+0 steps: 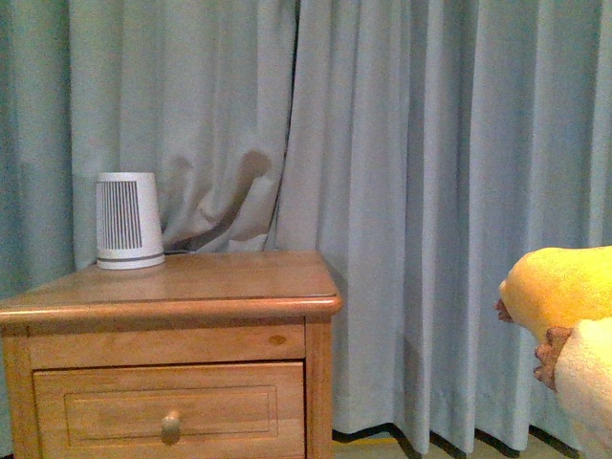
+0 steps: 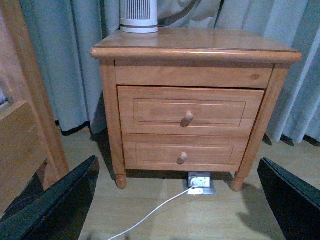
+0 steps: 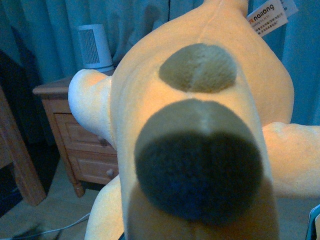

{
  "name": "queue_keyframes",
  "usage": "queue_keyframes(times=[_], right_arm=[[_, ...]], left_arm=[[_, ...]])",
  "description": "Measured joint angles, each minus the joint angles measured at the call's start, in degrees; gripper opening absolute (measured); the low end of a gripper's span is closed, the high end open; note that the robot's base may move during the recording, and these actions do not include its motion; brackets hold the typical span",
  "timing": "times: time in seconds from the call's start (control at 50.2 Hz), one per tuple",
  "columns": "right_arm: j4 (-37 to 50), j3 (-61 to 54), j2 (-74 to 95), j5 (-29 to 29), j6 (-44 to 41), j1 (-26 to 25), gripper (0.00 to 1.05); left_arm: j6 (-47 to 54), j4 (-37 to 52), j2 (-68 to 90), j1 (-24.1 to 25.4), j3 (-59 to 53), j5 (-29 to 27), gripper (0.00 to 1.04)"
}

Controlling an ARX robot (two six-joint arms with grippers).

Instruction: Put away toys

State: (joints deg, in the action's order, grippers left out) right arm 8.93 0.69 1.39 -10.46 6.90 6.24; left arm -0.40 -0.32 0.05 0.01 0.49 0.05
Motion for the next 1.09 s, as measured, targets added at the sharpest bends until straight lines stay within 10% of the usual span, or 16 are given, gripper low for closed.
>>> queue_keyframes(times=[1.095], right_arm=[[0.0,0.02,-0.13,0.04,0.0,0.0,0.07]], left_arm=[[-0.02,0.0,-0.02,-0.02,0.0,-0.07,0.99]])
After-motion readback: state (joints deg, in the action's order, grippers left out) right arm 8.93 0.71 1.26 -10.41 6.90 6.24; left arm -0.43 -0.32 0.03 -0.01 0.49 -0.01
